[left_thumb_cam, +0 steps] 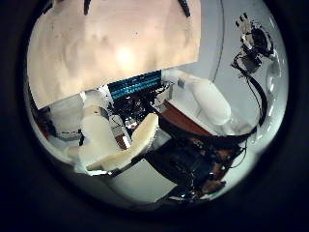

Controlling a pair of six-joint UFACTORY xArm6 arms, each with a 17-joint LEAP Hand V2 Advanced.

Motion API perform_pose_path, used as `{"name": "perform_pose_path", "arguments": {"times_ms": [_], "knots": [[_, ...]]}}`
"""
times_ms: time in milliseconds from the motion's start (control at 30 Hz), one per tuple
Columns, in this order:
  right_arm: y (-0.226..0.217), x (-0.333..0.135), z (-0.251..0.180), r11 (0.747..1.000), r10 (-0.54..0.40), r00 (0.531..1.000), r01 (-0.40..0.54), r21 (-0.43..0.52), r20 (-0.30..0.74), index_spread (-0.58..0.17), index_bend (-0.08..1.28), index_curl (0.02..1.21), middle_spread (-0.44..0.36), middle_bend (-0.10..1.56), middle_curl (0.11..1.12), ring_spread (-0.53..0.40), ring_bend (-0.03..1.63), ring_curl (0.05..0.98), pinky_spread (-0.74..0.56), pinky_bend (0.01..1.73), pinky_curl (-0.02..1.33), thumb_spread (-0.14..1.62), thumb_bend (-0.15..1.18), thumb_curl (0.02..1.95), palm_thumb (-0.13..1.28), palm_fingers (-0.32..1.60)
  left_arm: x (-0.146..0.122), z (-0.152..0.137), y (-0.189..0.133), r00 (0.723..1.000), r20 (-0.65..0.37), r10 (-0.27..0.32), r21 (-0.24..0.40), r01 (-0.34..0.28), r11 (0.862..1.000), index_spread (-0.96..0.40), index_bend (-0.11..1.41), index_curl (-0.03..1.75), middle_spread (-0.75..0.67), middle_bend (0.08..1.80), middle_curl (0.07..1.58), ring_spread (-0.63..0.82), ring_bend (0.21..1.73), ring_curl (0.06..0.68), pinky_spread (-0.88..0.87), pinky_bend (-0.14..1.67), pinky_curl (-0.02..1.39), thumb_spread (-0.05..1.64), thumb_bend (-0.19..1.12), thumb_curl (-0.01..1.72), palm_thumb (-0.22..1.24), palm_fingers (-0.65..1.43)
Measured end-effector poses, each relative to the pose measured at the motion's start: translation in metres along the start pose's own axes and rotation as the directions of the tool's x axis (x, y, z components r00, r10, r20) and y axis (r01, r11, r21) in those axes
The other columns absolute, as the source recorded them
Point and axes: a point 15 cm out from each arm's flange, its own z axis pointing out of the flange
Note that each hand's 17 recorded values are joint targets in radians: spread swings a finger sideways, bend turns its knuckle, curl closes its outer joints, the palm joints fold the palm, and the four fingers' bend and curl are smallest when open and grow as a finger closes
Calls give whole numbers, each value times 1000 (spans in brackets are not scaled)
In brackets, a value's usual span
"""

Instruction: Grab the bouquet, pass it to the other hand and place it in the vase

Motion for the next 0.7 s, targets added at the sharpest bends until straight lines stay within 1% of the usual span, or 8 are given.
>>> {"name": "perform_pose_path", "arguments": {"times_ms": [33,133,333,467,600,700], "knots": [[-1,0,0,1000,1,1000,-1,0,1,-265,143,248,71,200,320,177,331,247,310,332,310,1015,-23,470,772,240,0,2,0,1000,-2,1,-3,-1,1000,120,190,387,348,193,315,547,351,221,510,175,235,951,-29,302,362,162],[-5,1,0,1000,-1,1000,1,15,-2,-260,153,249,88,201,324,181,348,248,305,346,309,1039,-21,463,769,221,0,5,1,1000,-2,-1,-12,1,1000,112,196,393,345,192,313,541,335,217,510,179,238,951,-29,303,362,155],[-9,0,0,1000,-9,1000,10,21,-5,-260,160,256,92,219,334,182,351,244,304,349,303,1045,-22,456,771,225,0,5,-1,1000,-5,-12,-13,11,1000,109,191,393,326,194,318,530,341,219,509,176,236,953,-29,300,358,160],[-17,1,6,1000,-10,1000,10,11,0,-255,155,257,93,237,338,182,358,242,300,344,298,1046,-22,454,771,246,-1,6,0,1000,-1,-2,-17,2,1000,109,194,395,332,188,315,527,342,219,509,179,237,954,-29,298,357,156],[-23,4,17,999,37,999,-37,-20,14,-233,164,267,97,250,339,171,368,241,289,327,291,1051,-22,452,764,274,-1,1,-2,1000,2,17,-3,-17,1000,109,193,397,334,194,314,535,335,217,510,179,238,955,-28,297,357,156],[-33,5,26,996,84,996,-84,-25,13,-217,162,269,98,252,338,169,369,238,290,331,290,1055,-21,451,763,280,-2,-6,-3,999,5,37,15,-37,999,109,192,397,339,193,313,536,334,217,510,177,238,956,-29,298,352,158]]}}
